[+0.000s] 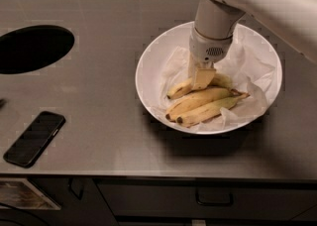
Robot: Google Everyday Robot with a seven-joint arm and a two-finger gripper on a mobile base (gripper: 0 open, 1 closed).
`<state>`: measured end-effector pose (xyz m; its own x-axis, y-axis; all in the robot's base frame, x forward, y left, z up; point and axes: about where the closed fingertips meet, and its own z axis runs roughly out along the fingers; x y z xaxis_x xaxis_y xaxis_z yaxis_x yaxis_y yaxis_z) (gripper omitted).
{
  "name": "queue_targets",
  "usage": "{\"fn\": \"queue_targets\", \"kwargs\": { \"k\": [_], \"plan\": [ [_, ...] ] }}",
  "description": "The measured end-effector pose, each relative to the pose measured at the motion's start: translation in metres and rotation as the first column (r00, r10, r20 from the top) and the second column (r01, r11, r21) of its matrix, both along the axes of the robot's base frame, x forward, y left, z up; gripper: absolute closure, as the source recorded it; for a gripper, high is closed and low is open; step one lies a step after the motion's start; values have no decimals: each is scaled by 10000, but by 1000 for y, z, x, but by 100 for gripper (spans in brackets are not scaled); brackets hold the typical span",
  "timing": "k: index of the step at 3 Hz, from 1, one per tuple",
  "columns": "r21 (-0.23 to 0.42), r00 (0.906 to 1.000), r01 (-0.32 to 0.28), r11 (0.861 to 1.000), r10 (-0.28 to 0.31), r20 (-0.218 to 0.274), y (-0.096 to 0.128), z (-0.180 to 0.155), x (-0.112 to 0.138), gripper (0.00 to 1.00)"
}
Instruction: Pick banana from white bowl
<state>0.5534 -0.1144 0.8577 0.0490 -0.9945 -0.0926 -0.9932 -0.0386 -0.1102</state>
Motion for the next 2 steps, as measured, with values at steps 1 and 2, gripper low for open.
{"fn": "queue_targets", "kwargs": {
  "k": [1,2],
  "plan": [
    [14,10000,-7,10000,6,36,1,1,0,100],
    [385,9983,-216,9990,195,543,6,19,-2,100]
  ]
}}
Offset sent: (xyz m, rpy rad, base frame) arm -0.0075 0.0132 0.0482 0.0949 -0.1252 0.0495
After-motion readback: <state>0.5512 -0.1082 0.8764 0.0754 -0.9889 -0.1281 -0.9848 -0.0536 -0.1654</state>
